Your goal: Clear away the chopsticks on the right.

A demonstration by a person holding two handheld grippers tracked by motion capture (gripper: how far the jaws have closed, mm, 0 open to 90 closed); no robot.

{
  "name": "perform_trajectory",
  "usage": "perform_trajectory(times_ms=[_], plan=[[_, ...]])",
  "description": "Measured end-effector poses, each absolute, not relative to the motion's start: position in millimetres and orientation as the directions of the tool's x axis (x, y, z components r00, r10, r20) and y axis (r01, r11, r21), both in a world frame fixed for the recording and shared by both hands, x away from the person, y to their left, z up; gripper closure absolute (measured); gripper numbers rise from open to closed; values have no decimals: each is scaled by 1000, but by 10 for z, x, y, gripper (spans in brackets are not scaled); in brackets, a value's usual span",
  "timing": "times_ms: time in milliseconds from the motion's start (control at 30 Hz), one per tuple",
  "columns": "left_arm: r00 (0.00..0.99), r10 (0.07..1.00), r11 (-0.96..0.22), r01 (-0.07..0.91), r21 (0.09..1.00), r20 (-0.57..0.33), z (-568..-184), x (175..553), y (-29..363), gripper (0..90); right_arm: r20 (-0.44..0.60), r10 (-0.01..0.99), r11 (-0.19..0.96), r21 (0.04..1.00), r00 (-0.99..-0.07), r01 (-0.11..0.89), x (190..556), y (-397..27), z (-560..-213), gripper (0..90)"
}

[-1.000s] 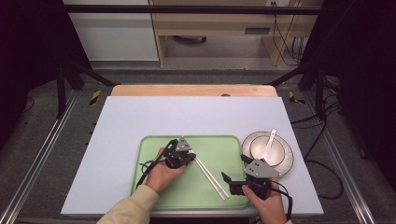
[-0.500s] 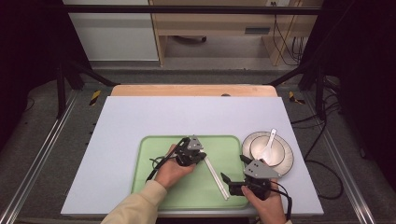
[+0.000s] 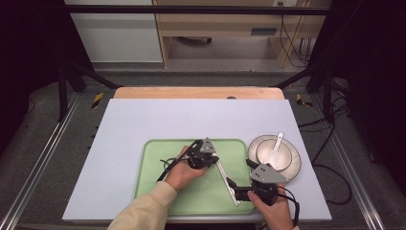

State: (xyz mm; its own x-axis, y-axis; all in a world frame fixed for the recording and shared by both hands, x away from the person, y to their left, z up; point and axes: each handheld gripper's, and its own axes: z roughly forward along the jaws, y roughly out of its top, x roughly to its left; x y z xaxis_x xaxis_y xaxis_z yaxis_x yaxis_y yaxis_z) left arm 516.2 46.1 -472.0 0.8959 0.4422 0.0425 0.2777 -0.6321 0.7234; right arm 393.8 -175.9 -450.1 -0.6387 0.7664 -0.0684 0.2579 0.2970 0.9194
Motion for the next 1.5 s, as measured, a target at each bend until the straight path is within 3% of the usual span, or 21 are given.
perform_trajectory(times_ms=[167,800,1500], plan=[[875,483,-597,302,744,33,-4702,5284,512,898,-67,765,298,919,-641,259,3937,-1752,-4503,108],[867,494,-624,300,721,67,-4745,5513,525,898,-72,759,310,914,-648,261,3941,-1741,-4517,108],[912,401,-656,220,722,87,-4751,5512,156,898,-66,754,311,912,-654,267,3938,-1727,-4524,109]])
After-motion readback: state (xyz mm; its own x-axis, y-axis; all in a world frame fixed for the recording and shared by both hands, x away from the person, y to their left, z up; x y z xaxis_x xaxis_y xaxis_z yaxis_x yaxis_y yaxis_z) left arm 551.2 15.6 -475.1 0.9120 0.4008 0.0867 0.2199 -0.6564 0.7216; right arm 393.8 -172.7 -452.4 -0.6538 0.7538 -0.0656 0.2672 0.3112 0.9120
